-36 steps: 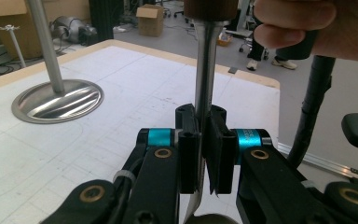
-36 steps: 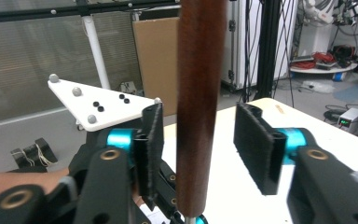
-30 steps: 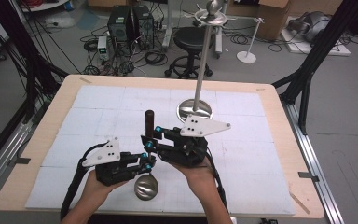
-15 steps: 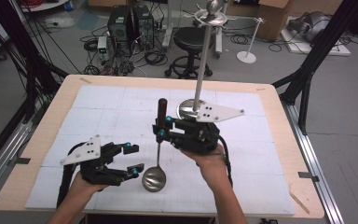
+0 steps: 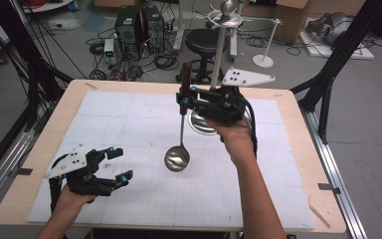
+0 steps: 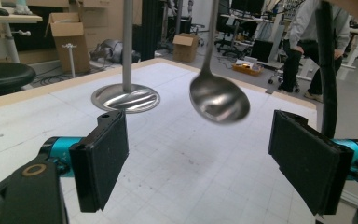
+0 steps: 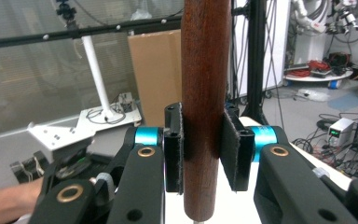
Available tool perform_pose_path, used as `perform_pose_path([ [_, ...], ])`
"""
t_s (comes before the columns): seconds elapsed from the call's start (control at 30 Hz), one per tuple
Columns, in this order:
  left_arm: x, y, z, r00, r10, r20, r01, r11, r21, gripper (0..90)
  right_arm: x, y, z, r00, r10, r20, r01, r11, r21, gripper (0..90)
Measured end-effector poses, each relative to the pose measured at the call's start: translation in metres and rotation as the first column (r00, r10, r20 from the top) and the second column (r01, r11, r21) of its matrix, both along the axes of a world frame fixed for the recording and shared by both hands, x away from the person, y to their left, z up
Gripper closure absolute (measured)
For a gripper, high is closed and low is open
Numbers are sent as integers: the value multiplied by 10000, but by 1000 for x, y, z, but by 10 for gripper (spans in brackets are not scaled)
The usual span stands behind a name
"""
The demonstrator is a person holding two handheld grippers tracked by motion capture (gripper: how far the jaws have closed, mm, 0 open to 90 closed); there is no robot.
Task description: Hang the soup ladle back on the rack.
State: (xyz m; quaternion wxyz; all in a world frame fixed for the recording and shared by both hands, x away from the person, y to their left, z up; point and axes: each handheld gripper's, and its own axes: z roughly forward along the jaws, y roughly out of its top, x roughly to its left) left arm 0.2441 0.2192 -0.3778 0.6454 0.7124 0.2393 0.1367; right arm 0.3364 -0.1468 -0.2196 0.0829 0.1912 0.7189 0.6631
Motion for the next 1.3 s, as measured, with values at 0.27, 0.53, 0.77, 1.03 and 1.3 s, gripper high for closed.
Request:
perform_pose_path([
  [0.27, 0, 12, -2, 9997, 219, 85, -220, 9997, 97, 206, 30, -9, 19, 9993, -383, -36, 383, 9992, -72, 731],
  [0.53, 1, 17, -6, 9983, 524, 246, -529, 9983, 227, 206, 58, -18, 26, 9962, -855, -141, 852, 9961, -239, 732],
  [0.77, 1, 19, -7, 9968, 705, 369, -715, 9971, 247, 210, 80, -23, 29, 9931, -1142, -253, 1139, 9934, -147, 732],
  [1.03, 3, 21, -7, 9965, 789, 290, -796, 9965, 241, 213, 97, -30, 24, 9888, -1397, -519, 1395, 9902, -62, 731],
  [1.3, 4, 22, -9, 9964, 823, 210, -827, 9963, 215, 213, 104, -34, 24, 9868, -1500, -605, 1501, 9887, -24, 731],
])
